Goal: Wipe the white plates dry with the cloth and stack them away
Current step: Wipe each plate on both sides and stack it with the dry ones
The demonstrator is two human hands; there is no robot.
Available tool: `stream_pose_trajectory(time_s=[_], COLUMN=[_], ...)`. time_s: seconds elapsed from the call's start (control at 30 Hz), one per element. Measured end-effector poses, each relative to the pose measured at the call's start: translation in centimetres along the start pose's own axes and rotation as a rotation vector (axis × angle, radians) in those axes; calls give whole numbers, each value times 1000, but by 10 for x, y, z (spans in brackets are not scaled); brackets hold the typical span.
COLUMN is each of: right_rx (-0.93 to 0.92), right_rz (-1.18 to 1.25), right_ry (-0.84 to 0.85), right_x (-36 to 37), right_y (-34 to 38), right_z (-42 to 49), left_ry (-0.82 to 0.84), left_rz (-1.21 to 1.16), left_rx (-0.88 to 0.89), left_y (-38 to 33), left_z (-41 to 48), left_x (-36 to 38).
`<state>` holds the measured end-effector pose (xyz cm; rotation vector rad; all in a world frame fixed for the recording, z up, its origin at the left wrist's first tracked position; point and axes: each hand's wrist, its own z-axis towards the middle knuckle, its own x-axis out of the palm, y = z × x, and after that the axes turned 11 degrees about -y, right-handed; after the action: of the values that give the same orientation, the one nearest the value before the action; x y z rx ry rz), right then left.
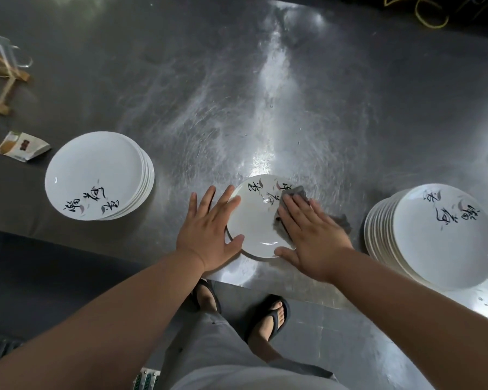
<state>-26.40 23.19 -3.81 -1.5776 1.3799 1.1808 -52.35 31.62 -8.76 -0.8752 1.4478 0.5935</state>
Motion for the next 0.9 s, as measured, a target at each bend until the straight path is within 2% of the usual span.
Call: stream_pose_trajectory(time_s=[0.07,0.13,0.2,0.33,0.47,0.63,0.7,0.8,0.9], right_rx=[-9,-124,-212,-103,-46,-237,-218,-84,-11], right_rz=[41,98,116,78,3,-48,-62,-76,-70], right_ry=[17,26,-38,-65,-45,-16,-2,12,36], right_x=[6,14,24,18,-6,-10,-8,-9,-11], right_y=[23,42,36,-7,-2,20,8,-12,-2], right_z=[-5,-20,-38,-43,13,81,73,39,34], left_ry=[-9,-25,-27,-31,-11,-6,-7,-5,-2], left_rz=[-10,-34,-45,-29,2,4,-5,1,5], left_rx=[-4,-10,-10,3,20,20,18,16,21], left_y=[0,1,1,2,2,2,2,2,2], left_z=[0,-1,-1,-1,-1,0,0,0,1], left_x=[1,2,3,4,2,2,1,2,2])
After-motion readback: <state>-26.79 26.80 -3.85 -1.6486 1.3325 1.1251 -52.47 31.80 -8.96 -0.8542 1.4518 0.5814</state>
